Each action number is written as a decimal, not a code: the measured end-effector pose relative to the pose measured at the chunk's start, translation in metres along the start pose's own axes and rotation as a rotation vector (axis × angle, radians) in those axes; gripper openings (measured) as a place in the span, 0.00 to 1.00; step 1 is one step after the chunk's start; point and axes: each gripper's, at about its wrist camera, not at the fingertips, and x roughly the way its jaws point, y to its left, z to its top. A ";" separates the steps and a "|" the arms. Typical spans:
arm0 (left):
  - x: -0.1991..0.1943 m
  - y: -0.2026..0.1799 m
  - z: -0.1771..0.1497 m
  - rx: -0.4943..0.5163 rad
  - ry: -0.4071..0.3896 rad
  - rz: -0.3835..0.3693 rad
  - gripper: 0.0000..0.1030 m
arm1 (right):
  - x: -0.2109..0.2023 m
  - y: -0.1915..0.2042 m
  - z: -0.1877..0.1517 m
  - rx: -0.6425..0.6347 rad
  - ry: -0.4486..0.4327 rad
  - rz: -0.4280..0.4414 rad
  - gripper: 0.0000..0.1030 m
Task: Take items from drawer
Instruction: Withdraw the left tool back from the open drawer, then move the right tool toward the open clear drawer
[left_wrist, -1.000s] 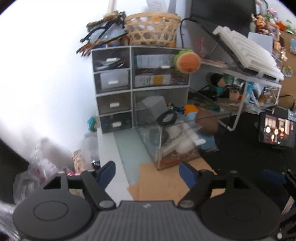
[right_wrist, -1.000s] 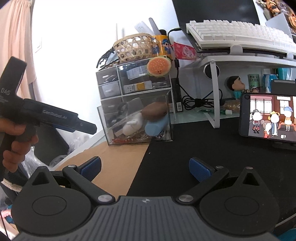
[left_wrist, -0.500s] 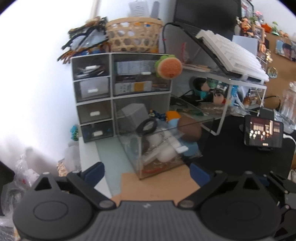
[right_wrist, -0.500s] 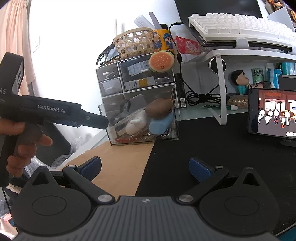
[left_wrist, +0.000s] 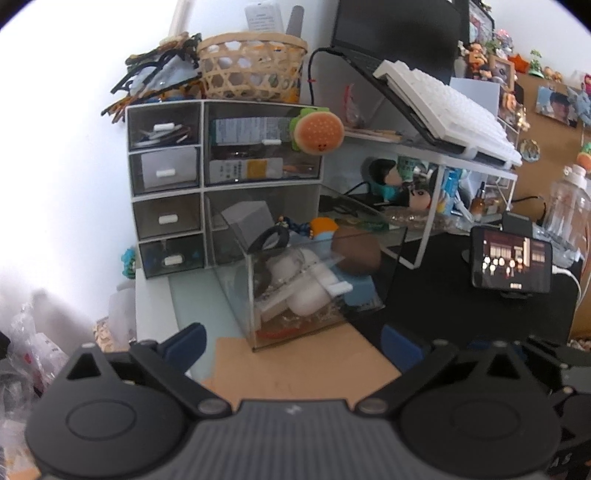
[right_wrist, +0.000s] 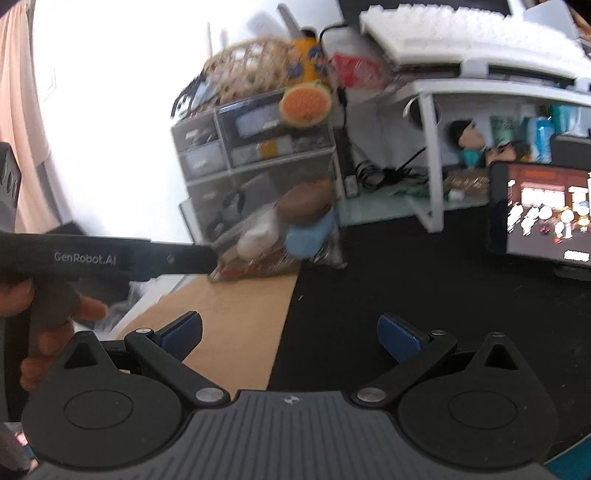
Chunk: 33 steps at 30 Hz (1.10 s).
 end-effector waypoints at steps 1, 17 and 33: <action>0.000 0.001 -0.001 -0.004 -0.003 -0.003 1.00 | -0.001 0.001 0.000 0.006 -0.005 -0.010 1.00; 0.001 0.001 -0.017 0.021 -0.022 -0.057 1.00 | 0.009 0.014 -0.006 -0.093 -0.011 -0.099 1.00; -0.020 -0.006 -0.012 0.057 -0.042 -0.077 1.00 | 0.007 0.010 0.004 -0.050 -0.016 -0.155 1.00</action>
